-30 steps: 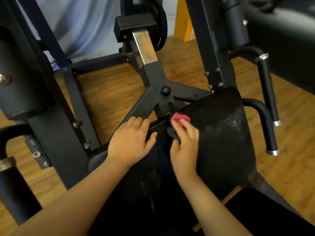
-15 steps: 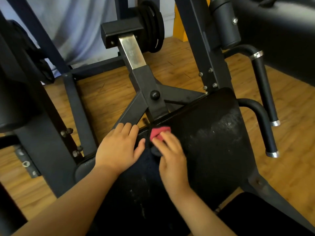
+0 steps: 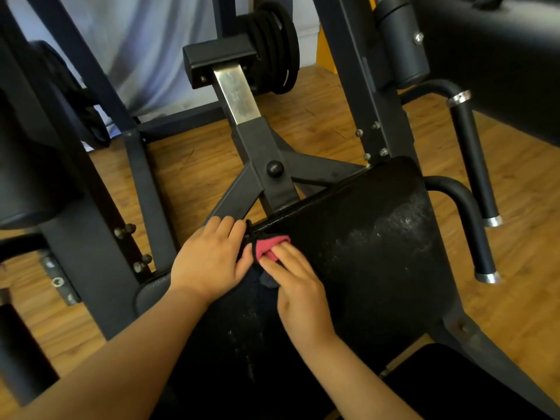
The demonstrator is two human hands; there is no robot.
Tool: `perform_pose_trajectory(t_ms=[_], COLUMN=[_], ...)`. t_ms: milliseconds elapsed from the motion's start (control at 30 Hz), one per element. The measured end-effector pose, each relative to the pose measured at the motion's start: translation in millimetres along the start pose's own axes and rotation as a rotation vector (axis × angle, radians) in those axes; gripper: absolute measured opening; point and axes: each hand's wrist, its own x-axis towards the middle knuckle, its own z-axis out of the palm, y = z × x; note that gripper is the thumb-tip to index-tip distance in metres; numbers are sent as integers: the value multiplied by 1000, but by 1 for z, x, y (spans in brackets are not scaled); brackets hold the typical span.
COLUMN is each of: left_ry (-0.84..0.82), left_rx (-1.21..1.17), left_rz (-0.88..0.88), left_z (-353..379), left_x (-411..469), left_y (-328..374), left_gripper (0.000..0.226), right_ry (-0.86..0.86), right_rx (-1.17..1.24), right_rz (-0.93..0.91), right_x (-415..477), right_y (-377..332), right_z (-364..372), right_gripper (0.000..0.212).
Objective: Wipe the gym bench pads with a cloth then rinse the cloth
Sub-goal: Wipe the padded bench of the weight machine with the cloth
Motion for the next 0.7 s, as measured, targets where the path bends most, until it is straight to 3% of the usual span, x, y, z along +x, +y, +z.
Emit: perform_pose_trajectory(t_ms=[133,500,700], left_ry=[21,17,-48], left_rx=[-27,-51,-24], left_rz=[-12,-61,-56], left_z=[-1,-1,-11], left_x=[1,1,8], left_y=[0,-2,9], left_gripper=[31,32,39], right_ry=[109,-75,-12], right_rx=[14,2,-4], right_rz=[50,-40,71], right_x=[40,-1,11], right_y=[0,2,23], right_z=[-10,-3,-61], right_gripper=[56,47,58])
